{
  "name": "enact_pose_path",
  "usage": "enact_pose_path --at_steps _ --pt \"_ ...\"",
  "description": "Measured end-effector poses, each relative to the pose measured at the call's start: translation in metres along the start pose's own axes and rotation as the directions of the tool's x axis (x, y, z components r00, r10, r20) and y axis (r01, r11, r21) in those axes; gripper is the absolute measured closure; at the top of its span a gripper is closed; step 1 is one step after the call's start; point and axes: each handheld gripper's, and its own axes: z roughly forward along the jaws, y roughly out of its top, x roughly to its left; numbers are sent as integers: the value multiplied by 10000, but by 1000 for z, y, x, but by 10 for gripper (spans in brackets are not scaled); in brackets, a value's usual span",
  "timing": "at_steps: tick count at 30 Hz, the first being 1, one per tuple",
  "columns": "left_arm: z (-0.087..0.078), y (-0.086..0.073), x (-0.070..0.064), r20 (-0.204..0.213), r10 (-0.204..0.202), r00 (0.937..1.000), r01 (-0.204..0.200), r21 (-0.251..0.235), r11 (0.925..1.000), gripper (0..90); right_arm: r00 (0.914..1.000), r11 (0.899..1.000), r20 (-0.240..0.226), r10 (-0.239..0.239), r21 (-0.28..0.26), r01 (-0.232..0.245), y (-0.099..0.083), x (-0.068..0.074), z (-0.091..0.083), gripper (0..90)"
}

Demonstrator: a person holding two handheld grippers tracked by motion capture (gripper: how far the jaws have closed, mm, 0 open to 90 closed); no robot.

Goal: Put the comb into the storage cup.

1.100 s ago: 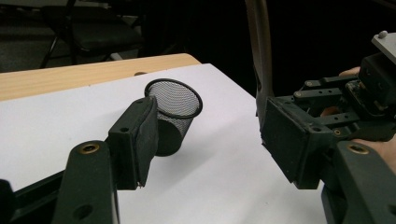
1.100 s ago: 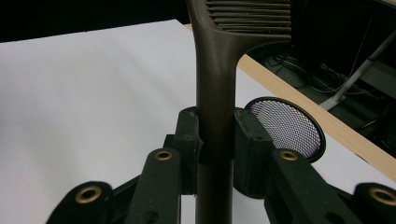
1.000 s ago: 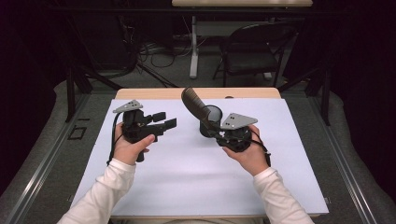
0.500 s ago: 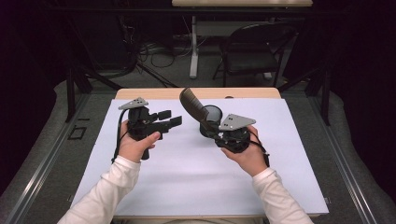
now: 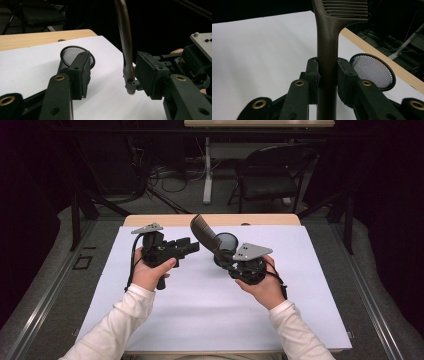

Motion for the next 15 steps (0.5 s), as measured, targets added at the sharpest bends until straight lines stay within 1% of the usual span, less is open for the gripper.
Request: enact_pose_path --at_steps 1,3,5,6,9,12,15 --pt "1 0 0 -56 27 10000 -26 57 10000 471 10000 10000 -16 13 23 -13 0 0 0 728" --pt "2 0 0 -25 -25 10000 25 56 10000 488 10000 10000 -23 -8 -11 8 0 1 1 728" --pt "4 1 -1 16 5 10000 -5 73 10000 495 10000 10000 -40 -15 8 15 0 2 1 728" --pt "4 0 -1 41 -37 10000 37 88 10000 503 10000 10000 -55 -6 12 6 0 2 1 728" --pt "7 0 -2 214 -346 9992 341 224 9992 506 10000 10000 -64 -28 28 29 0 2 2 728" --pt "10 0 -3 320 -490 9983 481 285 9984 510 9999 10000 -110 -24 23 24 0 3 3 728" --pt "13 -1 -4 365 -542 9979 530 330 9980 517 9999 10000 -149 -46 40 46 0 4 3 728"
